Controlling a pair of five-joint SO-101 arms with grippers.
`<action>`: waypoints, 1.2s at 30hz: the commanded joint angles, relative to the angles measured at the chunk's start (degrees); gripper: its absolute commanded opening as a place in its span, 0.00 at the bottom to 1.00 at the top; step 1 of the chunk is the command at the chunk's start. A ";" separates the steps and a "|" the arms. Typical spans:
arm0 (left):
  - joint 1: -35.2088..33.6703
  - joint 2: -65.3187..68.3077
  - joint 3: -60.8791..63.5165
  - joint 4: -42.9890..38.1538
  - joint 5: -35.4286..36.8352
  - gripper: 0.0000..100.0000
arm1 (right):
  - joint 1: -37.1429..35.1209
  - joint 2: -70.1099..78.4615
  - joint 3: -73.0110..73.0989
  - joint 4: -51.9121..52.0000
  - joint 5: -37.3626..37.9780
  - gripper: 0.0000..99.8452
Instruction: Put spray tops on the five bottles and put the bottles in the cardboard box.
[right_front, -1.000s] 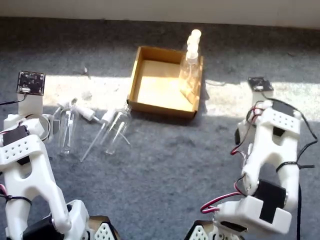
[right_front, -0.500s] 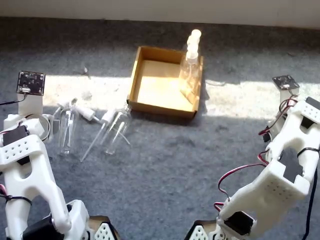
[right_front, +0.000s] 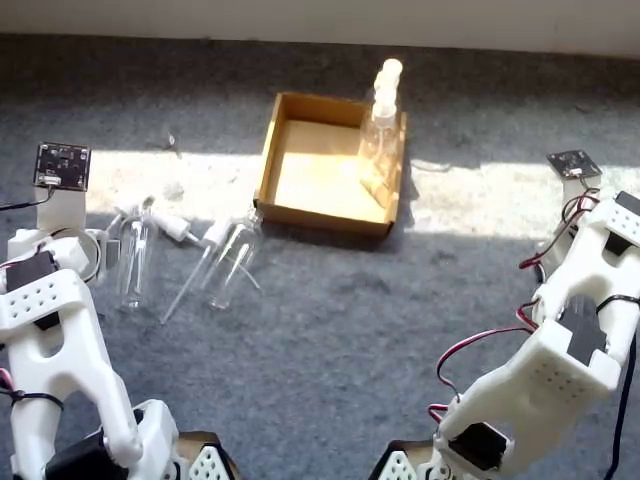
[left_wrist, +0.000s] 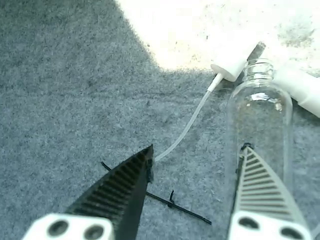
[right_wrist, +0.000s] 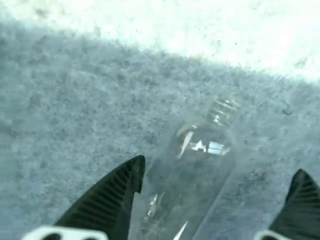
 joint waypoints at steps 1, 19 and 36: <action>1.19 -0.48 -0.66 0.18 -0.09 0.26 | -0.22 -1.10 -3.03 6.64 -11.78 0.38; 0.84 -0.48 -0.66 0.18 -0.18 0.26 | -3.38 4.97 -5.93 -5.67 -25.14 0.38; 1.10 -0.48 -0.66 0.18 -0.18 0.26 | -2.59 22.20 -31.43 14.64 -24.88 0.38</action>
